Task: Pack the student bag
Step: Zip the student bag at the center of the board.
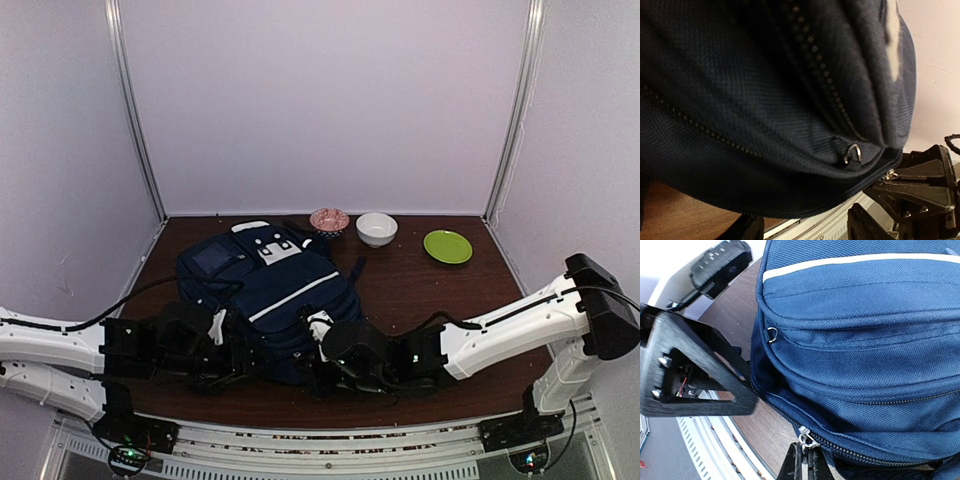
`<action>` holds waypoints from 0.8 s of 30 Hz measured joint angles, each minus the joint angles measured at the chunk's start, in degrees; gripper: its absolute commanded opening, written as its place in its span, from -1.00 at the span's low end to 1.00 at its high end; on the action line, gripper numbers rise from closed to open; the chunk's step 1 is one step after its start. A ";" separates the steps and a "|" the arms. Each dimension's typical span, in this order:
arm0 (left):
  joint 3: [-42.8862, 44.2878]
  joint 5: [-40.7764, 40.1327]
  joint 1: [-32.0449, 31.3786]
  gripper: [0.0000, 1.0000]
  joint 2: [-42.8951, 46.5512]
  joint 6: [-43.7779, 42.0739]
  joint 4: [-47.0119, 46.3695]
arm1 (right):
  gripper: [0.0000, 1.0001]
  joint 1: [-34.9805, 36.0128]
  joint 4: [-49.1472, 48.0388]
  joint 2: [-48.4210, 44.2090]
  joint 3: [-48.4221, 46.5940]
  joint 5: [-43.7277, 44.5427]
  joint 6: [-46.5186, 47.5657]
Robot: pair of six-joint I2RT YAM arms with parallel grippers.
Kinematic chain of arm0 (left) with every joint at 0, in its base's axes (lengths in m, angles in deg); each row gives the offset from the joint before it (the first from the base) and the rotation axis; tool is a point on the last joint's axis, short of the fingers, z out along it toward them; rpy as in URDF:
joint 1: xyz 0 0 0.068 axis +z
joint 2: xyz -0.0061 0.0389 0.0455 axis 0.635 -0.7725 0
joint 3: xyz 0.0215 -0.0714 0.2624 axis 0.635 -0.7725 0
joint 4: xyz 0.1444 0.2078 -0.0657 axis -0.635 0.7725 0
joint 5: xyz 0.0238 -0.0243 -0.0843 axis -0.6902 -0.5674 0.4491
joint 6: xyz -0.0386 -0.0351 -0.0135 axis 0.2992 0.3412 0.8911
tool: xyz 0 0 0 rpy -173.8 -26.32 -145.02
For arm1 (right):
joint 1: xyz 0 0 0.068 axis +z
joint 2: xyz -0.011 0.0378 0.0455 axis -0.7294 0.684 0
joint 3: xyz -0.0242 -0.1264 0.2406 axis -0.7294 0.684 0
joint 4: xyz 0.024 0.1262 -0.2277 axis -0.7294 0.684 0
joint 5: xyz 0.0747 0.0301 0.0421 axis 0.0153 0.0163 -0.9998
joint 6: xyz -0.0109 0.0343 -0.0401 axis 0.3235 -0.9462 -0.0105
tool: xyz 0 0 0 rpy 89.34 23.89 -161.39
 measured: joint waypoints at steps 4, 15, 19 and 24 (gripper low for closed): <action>0.00 -0.39 0.07 0.96 -0.35 0.04 -0.15 | -1.00 0.07 0.24 0.00 -0.39 -1.01 0.20; -1.88 -4.13 0.24 0.88 4.57 1.20 -1.22 | -1.00 0.66 0.31 0.48 -0.68 -2.10 1.05; -1.92 -3.21 0.46 0.41 1.01 1.01 -3.28 | -1.00 0.68 0.50 0.50 -0.98 -2.19 1.09; -1.95 -1.99 1.36 -0.63 -0.70 0.22 -4.81 | -1.00 0.72 1.36 0.55 -1.70 -2.23 1.31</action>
